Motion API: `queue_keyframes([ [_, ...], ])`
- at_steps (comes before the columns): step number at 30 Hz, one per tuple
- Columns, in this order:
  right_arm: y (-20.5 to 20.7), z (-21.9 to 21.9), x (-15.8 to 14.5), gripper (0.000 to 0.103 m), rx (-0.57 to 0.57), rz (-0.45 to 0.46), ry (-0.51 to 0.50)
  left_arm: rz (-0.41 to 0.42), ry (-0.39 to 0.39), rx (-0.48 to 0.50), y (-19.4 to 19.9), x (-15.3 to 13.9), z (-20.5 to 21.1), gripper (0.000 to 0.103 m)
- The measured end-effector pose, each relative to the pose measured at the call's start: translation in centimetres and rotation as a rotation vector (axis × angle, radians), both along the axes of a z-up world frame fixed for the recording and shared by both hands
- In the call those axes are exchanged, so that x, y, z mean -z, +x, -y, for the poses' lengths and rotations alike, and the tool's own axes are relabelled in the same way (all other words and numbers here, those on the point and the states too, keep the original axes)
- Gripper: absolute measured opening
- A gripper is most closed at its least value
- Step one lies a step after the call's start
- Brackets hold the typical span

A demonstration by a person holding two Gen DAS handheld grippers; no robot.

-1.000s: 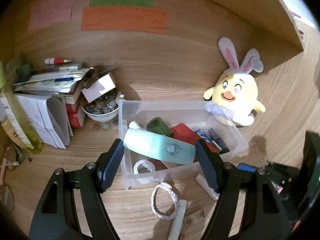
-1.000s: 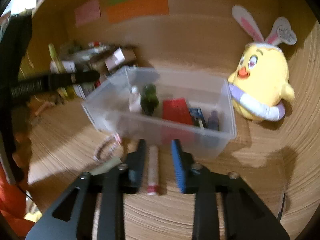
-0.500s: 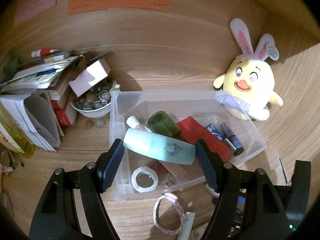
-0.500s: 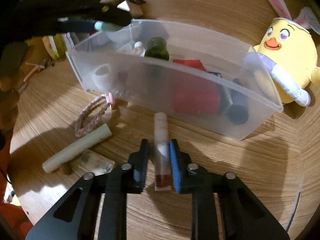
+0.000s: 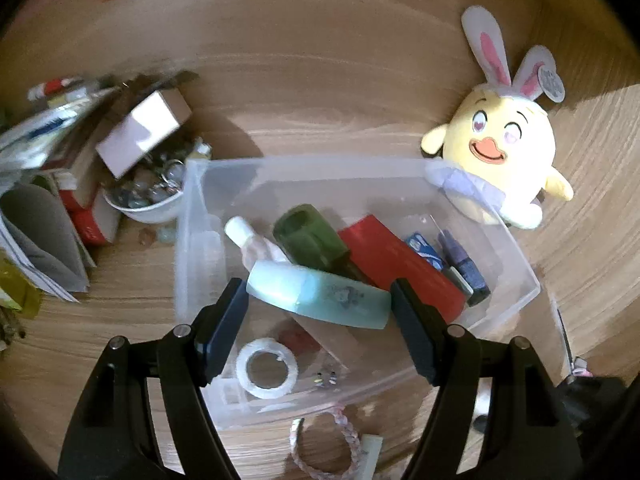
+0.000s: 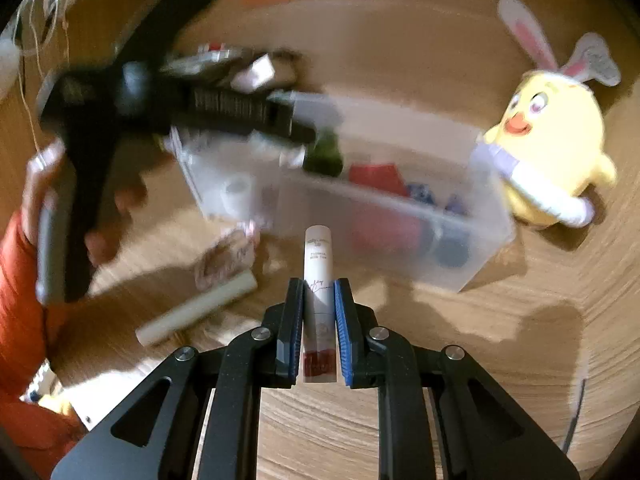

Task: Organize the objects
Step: 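Release the mint-green tube from the left tool while the right tool holds the lipstick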

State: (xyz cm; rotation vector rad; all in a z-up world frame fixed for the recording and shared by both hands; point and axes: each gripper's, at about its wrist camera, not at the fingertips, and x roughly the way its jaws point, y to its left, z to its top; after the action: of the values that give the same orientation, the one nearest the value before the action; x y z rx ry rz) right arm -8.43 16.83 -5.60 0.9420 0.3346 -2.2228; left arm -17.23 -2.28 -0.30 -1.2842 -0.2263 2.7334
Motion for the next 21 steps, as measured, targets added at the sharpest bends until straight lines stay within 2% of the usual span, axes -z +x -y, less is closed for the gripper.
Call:
queue_keyframes([
  [4,-0.5,-0.2,-1.8,0.014,0.026,-0.027,-0.049,0.013,0.002,0.016,-0.1,0.4,-0.4,0.073],
  [8,-2.0,0.1,-2.9,0.014,0.055,-0.055,-0.067,-0.01,-0.004,0.02,0.4,-0.2,-0.4,0.073],
  [15,-4.2,-0.2,-4.4,0.014,0.1,-0.103,-0.056,-0.071,-0.012,0.008,2.4,-1.9,0.5,0.079],
  [21,-6.4,0.2,-5.5,0.014,0.124,-0.138,-0.034,-0.083,-0.011,-0.008,3.6,-2.4,1.2,0.084],
])
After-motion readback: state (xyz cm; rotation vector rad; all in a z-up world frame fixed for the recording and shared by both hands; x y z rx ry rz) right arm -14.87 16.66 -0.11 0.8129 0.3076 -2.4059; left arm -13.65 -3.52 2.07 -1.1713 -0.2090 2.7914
